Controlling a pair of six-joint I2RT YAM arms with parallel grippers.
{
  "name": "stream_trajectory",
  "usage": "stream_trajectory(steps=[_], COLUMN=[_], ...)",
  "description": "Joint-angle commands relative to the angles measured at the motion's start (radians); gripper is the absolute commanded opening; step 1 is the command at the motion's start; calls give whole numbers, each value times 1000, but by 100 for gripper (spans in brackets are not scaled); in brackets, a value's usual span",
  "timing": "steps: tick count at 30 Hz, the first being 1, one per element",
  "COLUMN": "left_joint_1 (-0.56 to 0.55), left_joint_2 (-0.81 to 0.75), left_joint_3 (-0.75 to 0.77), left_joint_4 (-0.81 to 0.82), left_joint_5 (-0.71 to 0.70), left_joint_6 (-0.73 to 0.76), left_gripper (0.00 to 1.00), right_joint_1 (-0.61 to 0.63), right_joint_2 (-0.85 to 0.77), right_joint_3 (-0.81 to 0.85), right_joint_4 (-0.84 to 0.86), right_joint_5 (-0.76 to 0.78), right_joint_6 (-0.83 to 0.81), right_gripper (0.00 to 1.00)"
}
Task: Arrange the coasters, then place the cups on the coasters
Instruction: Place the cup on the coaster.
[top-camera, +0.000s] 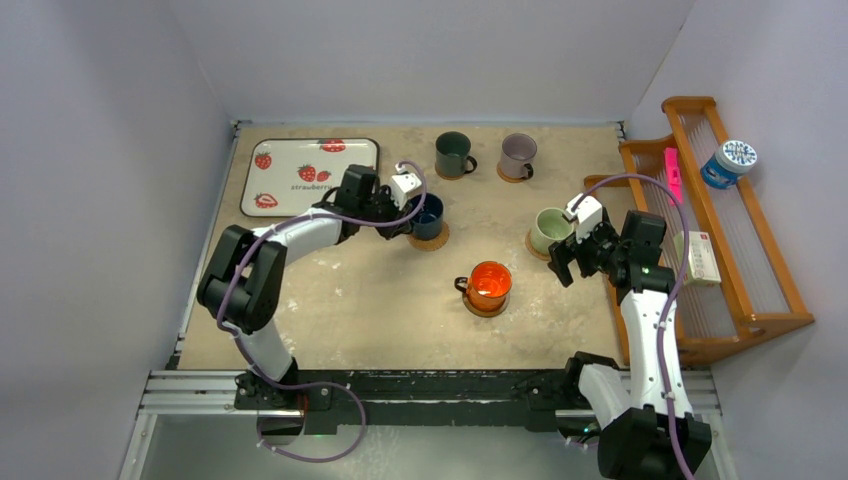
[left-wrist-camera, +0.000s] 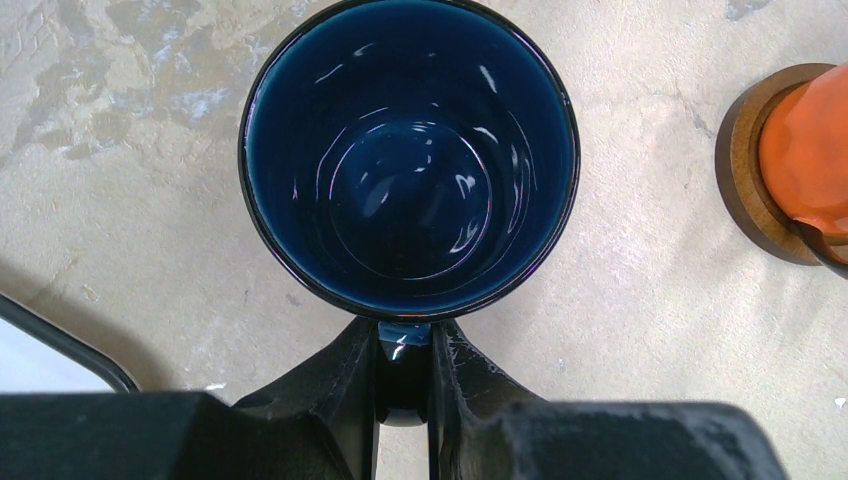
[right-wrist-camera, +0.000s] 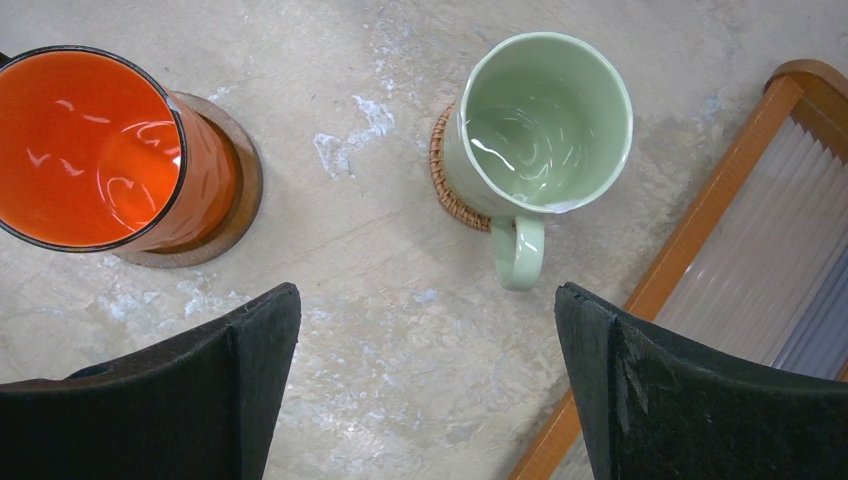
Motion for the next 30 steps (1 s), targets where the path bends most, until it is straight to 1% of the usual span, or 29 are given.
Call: stream_trajectory(steps=[1, 12, 30], left_joint_1=[-14, -27, -33], left_joint_2=[-36, -23, 8], left_joint_3=[27, 22, 25], left_joint_4=[109, 126, 120], left_joint_5=[6, -17, 13], left_joint_6=[-2, -2, -7], left_gripper=[0, 0, 0], right_joint_1=[-2, -2, -3], right_joint_2=[-8, -9, -13], right_joint_3=[-11, -12, -15], right_joint_4=[1, 3, 3], right_joint_5=[-17, -16, -16], right_joint_6=[-14, -14, -16], right_gripper=[99, 99, 99])
